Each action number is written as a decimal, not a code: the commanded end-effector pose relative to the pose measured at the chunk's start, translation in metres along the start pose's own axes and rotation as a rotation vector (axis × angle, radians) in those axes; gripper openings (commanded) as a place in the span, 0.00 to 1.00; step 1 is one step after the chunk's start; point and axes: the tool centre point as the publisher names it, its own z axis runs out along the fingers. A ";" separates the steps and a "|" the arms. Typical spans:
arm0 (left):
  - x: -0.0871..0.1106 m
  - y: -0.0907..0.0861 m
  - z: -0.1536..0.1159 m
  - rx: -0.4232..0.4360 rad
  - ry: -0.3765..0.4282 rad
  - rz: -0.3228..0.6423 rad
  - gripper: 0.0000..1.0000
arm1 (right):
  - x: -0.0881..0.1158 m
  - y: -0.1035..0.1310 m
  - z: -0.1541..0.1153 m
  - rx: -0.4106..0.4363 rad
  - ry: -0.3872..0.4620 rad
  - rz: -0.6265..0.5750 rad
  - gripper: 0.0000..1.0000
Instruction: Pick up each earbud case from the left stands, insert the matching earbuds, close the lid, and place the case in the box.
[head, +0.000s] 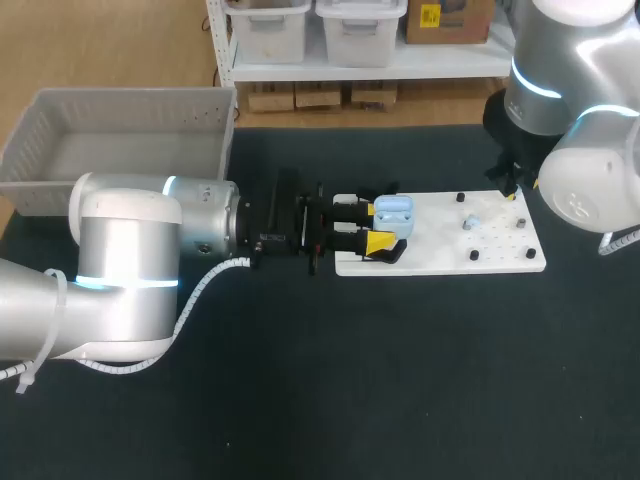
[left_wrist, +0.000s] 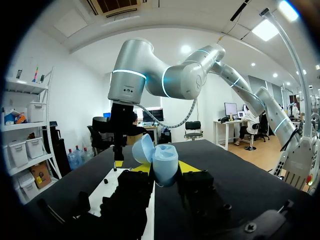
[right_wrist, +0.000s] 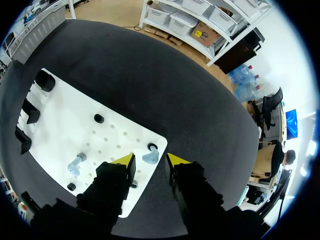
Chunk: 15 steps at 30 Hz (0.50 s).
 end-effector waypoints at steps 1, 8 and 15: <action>0.001 -0.001 0.000 -0.004 -0.003 0.003 0.00 | 0.000 0.000 0.004 0.008 0.000 0.008 0.38; 0.001 -0.001 0.000 -0.004 -0.003 0.003 0.00 | 0.000 0.000 0.008 0.016 0.003 0.020 0.37; 0.001 -0.001 0.000 -0.004 -0.003 0.003 0.00 | -0.001 0.001 0.011 0.024 0.003 0.026 0.33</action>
